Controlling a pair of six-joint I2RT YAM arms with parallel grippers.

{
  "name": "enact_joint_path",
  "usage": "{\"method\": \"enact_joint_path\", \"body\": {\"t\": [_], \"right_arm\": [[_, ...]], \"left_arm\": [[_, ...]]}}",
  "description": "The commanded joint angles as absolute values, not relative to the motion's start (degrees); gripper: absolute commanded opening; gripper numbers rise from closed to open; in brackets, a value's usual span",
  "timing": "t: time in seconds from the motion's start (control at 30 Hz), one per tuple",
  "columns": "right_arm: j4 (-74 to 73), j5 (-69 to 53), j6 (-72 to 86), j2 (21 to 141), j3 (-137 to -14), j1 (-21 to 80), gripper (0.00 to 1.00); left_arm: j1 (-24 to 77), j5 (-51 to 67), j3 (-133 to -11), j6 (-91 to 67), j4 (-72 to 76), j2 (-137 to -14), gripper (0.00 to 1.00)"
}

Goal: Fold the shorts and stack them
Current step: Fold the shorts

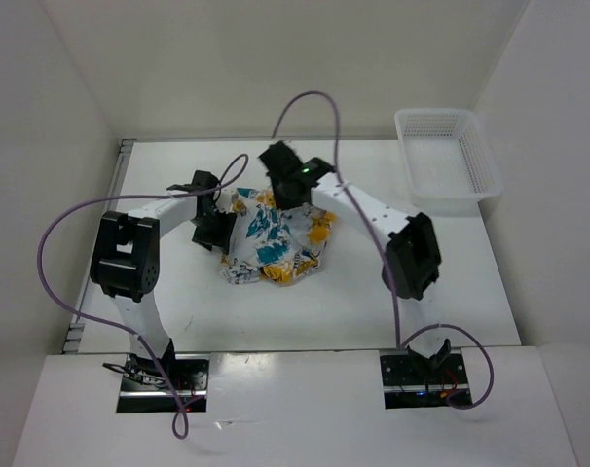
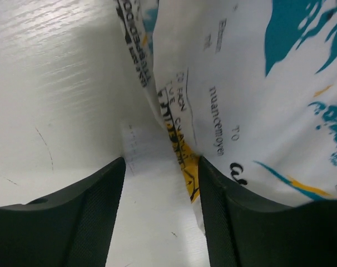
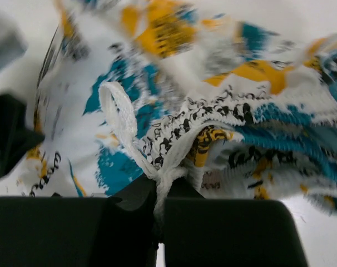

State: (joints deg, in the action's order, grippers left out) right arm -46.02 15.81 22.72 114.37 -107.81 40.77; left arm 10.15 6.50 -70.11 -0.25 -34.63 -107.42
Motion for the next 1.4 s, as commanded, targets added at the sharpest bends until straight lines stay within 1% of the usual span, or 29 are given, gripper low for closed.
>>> {"method": "enact_joint_path", "body": {"t": [0.0, 0.03, 0.07, 0.1, 0.13, 0.2, 0.27, 0.33, 0.43, 0.47, 0.53, 0.6, 0.63, 0.67, 0.7, 0.8, 0.83, 0.87, 0.97, 1.0, 1.07, 1.1, 1.13, 1.17, 1.2, 1.23, 1.27, 1.37], "right_arm": [[-51.33, 17.49, 16.01, 122.31, -117.75, 49.53, 0.0], [-51.33, 17.49, 13.91, 124.08, -119.86, 51.22, 0.0], [-51.85, 17.49, 12.67, 125.93, -124.76, 52.72, 0.0], [-52.99, 17.49, 11.44, 129.69, -127.68, 55.69, 0.0], [-53.78, 17.49, 9.42, 131.73, -134.14, 56.94, 0.0], [-55.63, 16.19, 7.74, 136.99, -140.68, 59.4, 0.0], [-54.5, 12.59, 7.73, 137.64, -143.17, 59.41, 0.0], [-53.8, 7.92, 6.86, 139.21, -144.83, 59.41, 0.0], [-52.39, 4.4, 6.24, 139.83, -144.84, 59.94, 0.01], [-52.38, 3.26, 6.24, 139.83, -144.84, 59.94, 0.15], [-52.38, 0.02, 5.63, 141.23, -145.37, 60.81, 0.66], [-52.38, -0.52, 4.23, 141.24, -146.24, 62.22, 0.77], [-52.38, -0.53, 4.22, 140.28, -146.77, 64.05, 0.85], [-52.38, -0.53, 3.52, 138.97, -147.56, 64.94, 0.89], [-52.38, -0.53, 3.52, 138.09, -149.4, 65.65, 0.91], [-51.33, -1.05, 6.05, 133.87, -150.91, 66.97, 0.91], [-49.67, 0.08, 6.76, 130.55, -150.91, 66.97, 0.91], [-48.27, 1.13, 7.55, 128.34, -149.17, 66.97, 0.91], [-40.9, 6.22, 10.98, 119.56, -133.91, 66.97, 0.92], [-35.13, 7.46, 12.47, 112.57, -122.89, 66.1, 0.92], [-30.69, 8.09, 20.01, 105.85, -112.03, 63.56, 0.92], [-28.06, 8.87, 23.17, 99.38, -101.62, 60.06, 0.92], [-27.34, 9.92, 29.12, 96.36, -96.64, 58.12, 0.91], [-27.33, 11.15, 31.62, 93.46, -91.89, 56.53, 0.91], [-27.33, 12.47, 33.64, 88.64, -83.49, 53.73, 0.91], [-27.33, 12.48, 34.97, 86.68, -79.75, 52.4, 0.91], [-26.81, 12.48, 37.07, 85.09, -73.19, 51.25, 0.91], [-26.81, 11.87, 39.45, 83.23, -64.55, 50.54, 0.91]], "left_arm": [[6.17, 13.69, -68.47, 0.0, -34.54, -113.91, 0.6], [5.54, 14.41, -68.47, 0.0, -35.24, -114.6, 0.56], [4.93, 15.11, -69.08, 0.0, -35.24, -115.39, 0.52], [4.4, 15.81, -69.08, 0.0, -35.94, -115.4, 0.45], [3.7, 16.52, -69.08, 0.0, -35.95, -115.4, 0.42], [3.69, 16.52, -69.08, 0.0, -36.47, -115.93, 0.37], [3.16, 17.23, -69.08, 0.0, -36.47, -115.93, 0.35], [2.64, 18.81, -69.08, 0.0, -37.09, -116.45, 0.31], [2.11, 19.34, -69.08, 0.0, -37.62, -116.98, 0.31], [1.59, 19.34, -69.08, 0.0, -37.62, -116.98, 0.35], [0.8, 16.19, -69.61, 0.0, -37.62, -116.98, 0.46], [-2.97, 14.95, -70.66, 0.0, -37.62, -116.37, 0.55], [-4.99, 14.94, -70.66, 0.0, -38.14, -115.15, 0.62], [-9.27, 14.94, -71.53, 0.0, -38.67, -114.53, 0.64], [-11.32, 14.94, -72.33, 0.0, -38.67, -114.52, 0.66], [-16.16, 14.94, -77.24, 0.0, -40.87, -111.8, 0.69], [-16.17, 12.85, -79.78, 0.0, -41.57, -109.88, 0.7], [-16.17, 12.83, -80.85, 0.0, -41.57, -108.65, 0.7], [-14.6, 14.22, -84.19, 0.0, -41.57, -102.76, 0.73], [-13.37, 15.11, -85.68, 0.0, -42.27, -101.35, 0.74], [-8.02, 16.78, -86.39, 0.0, -43.07, -97.66, 0.75], [-5.91, 18.01, -86.4, 0.0, -43.07, -95.82, 0.75], [-1.63, 18.63, -86.4, 0.0, -43.59, -95.1, 0.76], [0.42, 18.63, -85.61, 0.0, -43.59, -94.58, 0.78], [2.18, 19.33, -85.61, 0.0, -43.07, -94.05, 0.78], [5.85, 19.34, -84.74, 0.0, -41.94, -94.04, 0.8], [7.37, 18.64, -83.6, 0.0, -41.23, -94.04, 0.83], [13.26, 16.27, -83.06, 0.0, -39.99, -95.8, 0.85]]}}
